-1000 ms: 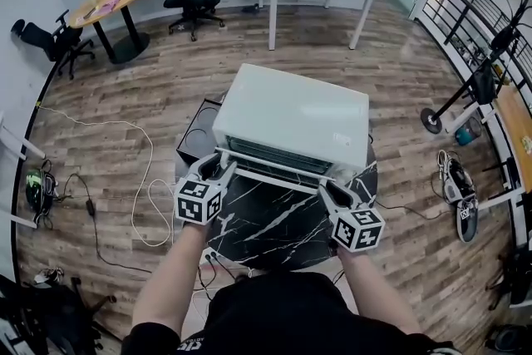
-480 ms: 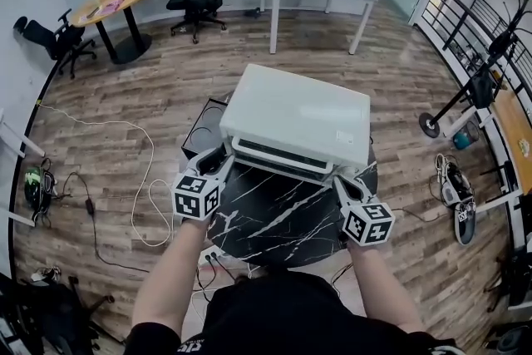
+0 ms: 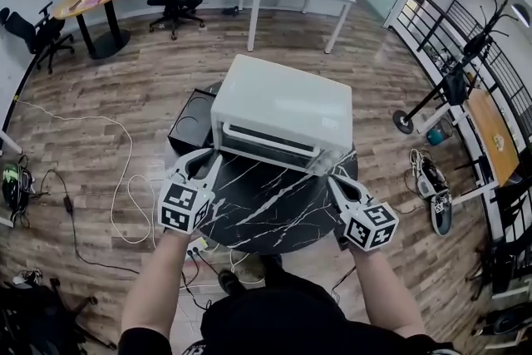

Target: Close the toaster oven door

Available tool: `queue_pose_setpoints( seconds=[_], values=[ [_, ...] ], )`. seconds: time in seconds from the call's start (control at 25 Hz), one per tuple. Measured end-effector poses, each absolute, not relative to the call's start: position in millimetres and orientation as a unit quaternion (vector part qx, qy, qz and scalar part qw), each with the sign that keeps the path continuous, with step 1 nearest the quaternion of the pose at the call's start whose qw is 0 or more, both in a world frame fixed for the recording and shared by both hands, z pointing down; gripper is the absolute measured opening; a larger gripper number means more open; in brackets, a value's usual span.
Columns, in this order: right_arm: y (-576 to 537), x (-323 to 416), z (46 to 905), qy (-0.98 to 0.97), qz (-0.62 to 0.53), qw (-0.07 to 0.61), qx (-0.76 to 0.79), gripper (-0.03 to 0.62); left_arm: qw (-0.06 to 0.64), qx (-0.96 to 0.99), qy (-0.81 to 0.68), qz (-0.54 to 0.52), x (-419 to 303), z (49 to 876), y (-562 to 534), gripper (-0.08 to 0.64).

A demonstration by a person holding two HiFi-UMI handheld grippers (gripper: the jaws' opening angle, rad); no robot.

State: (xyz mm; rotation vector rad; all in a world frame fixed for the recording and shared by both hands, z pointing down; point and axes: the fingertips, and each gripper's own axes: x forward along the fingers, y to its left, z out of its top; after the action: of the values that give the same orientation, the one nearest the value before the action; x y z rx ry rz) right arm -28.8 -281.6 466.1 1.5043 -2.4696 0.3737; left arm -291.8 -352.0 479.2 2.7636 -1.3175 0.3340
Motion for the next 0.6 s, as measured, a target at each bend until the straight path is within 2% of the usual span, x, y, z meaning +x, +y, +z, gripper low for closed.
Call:
queue_pose_setpoints(
  seconds=[0.28, 0.4, 0.48, 0.6],
  values=[
    [-285.6, -28.1, 428.0, -0.865, 0.078, 0.084, 0.488, 0.005, 0.012, 0.893, -0.443, 0.079, -276.2, 438.5, -331.9, 0.055],
    [-287.2, -17.2, 406.3, -0.871, 0.062, 0.050, 0.485, 0.005, 0.007, 0.884, -0.462, 0.073, -265.4, 422.8, -326.0, 0.008],
    [-283.9, -8.3, 390.9, -0.875, 0.062, 0.019, 0.480, 0.005, 0.011, 0.879, -0.472, 0.064, -252.5, 416.1, -322.6, 0.008],
    [-279.3, 7.7, 376.2, -0.884, 0.047, 0.012, 0.464, 0.003, 0.016, 0.877, -0.476, 0.060, -222.4, 410.3, -319.8, 0.008]
  ],
)
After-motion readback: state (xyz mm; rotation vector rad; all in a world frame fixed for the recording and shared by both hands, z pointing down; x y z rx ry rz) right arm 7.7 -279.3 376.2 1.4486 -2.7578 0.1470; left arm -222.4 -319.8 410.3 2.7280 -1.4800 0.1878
